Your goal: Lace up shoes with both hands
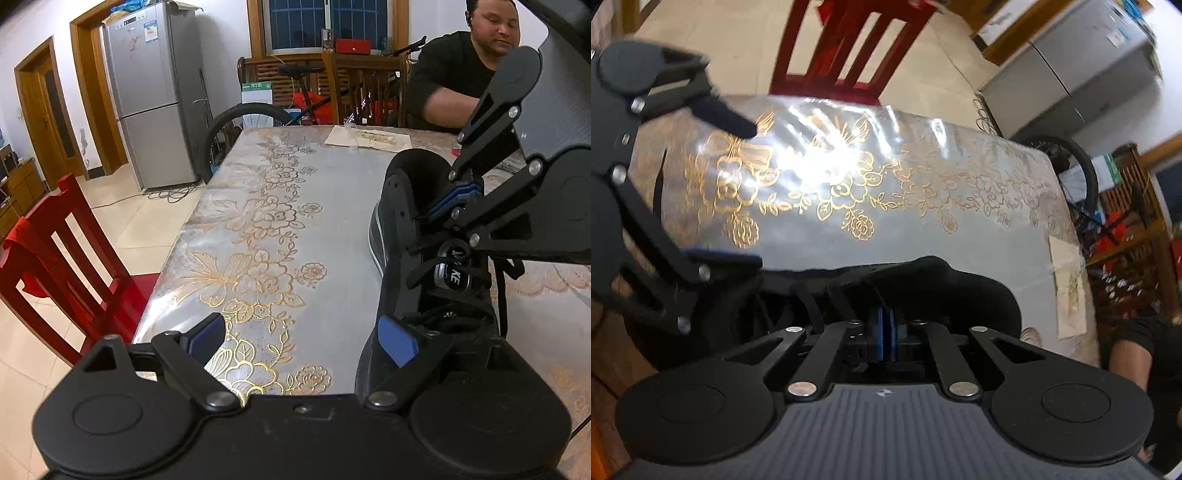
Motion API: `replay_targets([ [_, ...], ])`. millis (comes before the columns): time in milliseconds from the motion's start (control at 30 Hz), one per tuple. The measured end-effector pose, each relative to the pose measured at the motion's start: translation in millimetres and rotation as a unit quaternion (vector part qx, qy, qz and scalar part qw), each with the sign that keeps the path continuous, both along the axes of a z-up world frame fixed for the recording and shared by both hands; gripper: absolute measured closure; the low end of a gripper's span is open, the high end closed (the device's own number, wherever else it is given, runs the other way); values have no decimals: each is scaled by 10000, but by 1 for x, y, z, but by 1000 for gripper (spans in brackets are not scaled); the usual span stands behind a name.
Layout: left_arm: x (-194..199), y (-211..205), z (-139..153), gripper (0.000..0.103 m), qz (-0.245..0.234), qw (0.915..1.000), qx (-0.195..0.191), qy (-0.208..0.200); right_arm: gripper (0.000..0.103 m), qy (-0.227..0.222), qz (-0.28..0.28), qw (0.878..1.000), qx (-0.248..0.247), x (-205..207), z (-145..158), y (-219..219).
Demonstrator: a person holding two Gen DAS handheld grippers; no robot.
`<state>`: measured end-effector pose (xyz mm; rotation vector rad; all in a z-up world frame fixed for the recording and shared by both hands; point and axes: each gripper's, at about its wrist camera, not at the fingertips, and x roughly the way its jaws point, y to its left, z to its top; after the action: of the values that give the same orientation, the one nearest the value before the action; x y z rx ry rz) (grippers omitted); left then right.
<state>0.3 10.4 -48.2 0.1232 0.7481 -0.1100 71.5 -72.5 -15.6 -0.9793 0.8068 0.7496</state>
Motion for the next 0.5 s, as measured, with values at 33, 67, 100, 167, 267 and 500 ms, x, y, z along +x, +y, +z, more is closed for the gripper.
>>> replay_targets([
  [33,0,0,0,14,2,10000,4,7,99,72,-125,9998,116,3,0,-1],
  [67,-1,0,0,14,5,10000,8,10,99,150,-253,9993,232,5,1,-3],
  [100,-1,0,0,14,8,10000,12,12,99,238,-383,9984,344,6,2,-5],
  [167,0,1,0,14,14,10000,9,20,99,345,-592,9961,555,9,4,-10],
  [267,2,1,0,14,14,10000,7,26,99,406,-750,9933,784,8,5,-14],
  [500,2,1,-2,14,-34,10000,55,75,99,377,-576,9931,945,3,-1,-13],
])
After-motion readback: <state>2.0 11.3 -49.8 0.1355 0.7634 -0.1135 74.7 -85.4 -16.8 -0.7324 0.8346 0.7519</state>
